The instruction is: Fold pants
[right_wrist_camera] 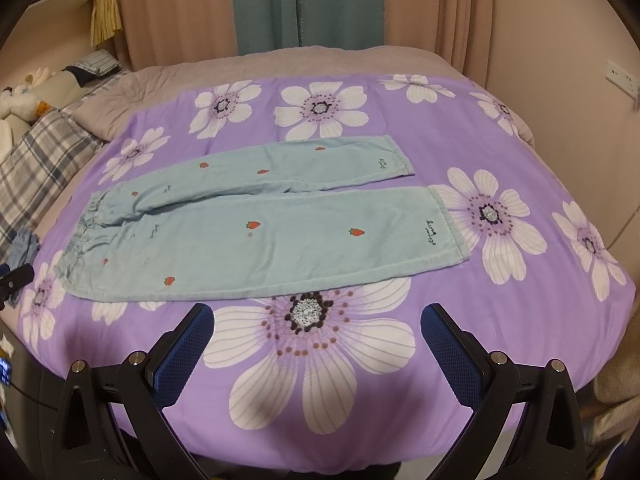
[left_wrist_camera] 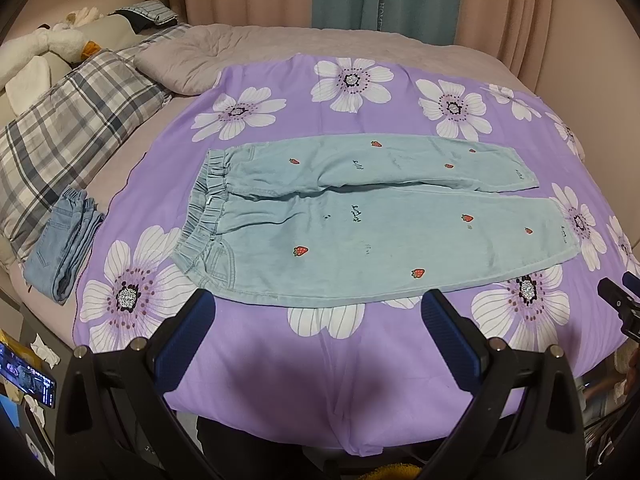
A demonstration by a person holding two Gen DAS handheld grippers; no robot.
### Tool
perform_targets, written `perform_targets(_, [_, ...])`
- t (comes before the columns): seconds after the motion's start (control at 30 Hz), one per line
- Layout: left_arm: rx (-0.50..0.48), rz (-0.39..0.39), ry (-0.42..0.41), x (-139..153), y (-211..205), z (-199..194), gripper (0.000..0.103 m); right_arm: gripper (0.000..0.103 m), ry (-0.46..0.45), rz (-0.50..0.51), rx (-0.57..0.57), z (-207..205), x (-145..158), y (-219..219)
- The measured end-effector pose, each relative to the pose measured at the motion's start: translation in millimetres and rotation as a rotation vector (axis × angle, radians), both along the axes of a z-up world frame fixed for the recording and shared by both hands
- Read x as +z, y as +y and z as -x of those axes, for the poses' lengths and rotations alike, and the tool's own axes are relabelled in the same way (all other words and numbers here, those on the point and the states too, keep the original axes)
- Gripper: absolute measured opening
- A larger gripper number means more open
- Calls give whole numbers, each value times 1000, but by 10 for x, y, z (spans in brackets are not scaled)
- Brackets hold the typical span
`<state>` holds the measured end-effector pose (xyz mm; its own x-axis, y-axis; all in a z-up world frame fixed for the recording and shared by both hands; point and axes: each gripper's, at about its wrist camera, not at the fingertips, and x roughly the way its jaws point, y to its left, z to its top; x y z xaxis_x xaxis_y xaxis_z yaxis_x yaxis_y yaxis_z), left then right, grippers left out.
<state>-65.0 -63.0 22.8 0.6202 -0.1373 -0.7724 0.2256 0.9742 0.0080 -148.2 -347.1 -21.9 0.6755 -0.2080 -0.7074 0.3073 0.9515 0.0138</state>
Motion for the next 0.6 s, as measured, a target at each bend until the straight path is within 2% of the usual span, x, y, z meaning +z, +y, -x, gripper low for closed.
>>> perform_targets(0.33, [3, 9, -6, -39, 38, -19, 103, 102, 3, 13, 1, -16, -20, 13])
perform_targets(0.4, [14, 47, -4, -89, 82, -73, 103, 102, 1, 31, 6, -21, -28, 22])
perform_targets(0.47, [42, 117, 10, -176, 189, -157, 103, 102, 0, 19, 24, -48, -50, 58])
perform_targets(0.53, [94, 203, 32, -305, 343, -257, 103, 102, -2, 31, 70, -117, -105, 154])
perform_targets(0.6, [151, 250, 55, -427, 474, -347, 102, 102, -4, 67, 133, -223, -216, 326])
